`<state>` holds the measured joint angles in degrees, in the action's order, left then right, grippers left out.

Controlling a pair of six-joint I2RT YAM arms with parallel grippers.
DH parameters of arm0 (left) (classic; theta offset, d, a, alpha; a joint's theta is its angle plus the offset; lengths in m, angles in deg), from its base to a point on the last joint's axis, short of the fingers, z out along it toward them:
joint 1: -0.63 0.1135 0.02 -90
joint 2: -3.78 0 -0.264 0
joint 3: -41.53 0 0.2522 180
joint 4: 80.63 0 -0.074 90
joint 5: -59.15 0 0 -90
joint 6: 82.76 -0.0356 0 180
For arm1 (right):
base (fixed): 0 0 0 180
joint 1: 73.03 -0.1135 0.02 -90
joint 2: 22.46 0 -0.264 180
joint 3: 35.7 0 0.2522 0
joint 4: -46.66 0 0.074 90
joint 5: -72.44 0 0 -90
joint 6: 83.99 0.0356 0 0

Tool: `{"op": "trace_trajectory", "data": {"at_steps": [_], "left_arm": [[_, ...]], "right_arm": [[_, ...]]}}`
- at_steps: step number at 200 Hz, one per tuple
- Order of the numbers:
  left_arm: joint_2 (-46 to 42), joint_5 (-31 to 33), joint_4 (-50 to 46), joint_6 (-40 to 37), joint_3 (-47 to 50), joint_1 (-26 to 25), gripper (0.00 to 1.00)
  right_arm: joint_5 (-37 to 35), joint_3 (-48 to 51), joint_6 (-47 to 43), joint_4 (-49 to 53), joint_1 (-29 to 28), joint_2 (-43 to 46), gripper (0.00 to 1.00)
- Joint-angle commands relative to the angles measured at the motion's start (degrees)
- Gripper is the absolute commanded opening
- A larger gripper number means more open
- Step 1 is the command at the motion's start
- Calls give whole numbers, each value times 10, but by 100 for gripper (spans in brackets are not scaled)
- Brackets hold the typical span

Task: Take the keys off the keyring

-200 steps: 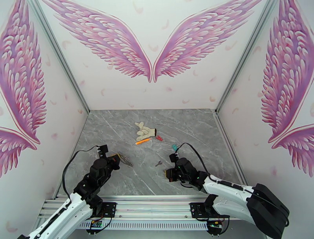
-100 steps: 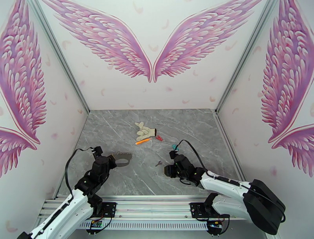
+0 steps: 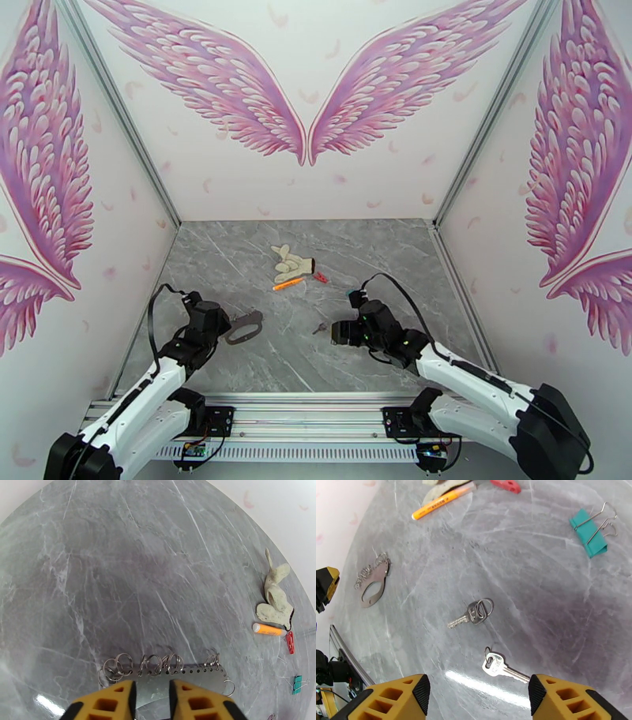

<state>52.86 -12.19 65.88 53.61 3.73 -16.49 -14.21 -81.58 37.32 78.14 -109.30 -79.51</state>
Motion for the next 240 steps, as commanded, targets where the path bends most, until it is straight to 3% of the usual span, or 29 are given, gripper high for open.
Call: {"op": "trace_trajectory", "data": {"at_steps": [1, 9, 35, 58, 84, 112, 133, 160, 178, 192, 203, 212, 240], "left_arm": [[-2, 45, -28, -61, -74, 7, 56], [4, 69, -37, -88, -99, 13, 69], [40, 144, -9, -204, -158, 57, 99], [107, 183, 89, -320, -156, 112, 99], [190, 118, 303, -397, -75, 165, 99], [253, 44, 528, -416, 15, 177, 99], [277, -34, 554, -438, 6, 177, 99], [321, -99, 652, -448, 29, 178, 99], [383, -121, 748, -462, 47, 173, 99], [375, -110, 665, -460, 13, 172, 99], [377, -107, 663, -457, 11, 173, 99], [379, -105, 669, -459, 11, 172, 99], [378, -100, 668, -460, 12, 169, 99]], "right_arm": [[-57, -65, -52, 81, 37, 34, 91], [-75, -92, -67, 102, 61, 36, 100], [-220, -133, -123, 94, 141, 33, 100], [-295, -75, -170, -58, 237, 24, 100], [-272, -12, -215, -209, 315, -51, 100], [-138, 45, -277, -391, 327, -155, 100], [-25, 58, -311, -511, 327, -229, 100], [94, 54, -354, -575, 333, -284, 99], [67, 77, -341, -621, 338, -290, 99], [30, 100, -324, -688, 337, -318, 99], [-3, 82, -316, -627, 336, -305, 99], [-4, 91, -316, -665, 336, -316, 99], [-12, 86, -320, -647, 330, -310, 99]]}}
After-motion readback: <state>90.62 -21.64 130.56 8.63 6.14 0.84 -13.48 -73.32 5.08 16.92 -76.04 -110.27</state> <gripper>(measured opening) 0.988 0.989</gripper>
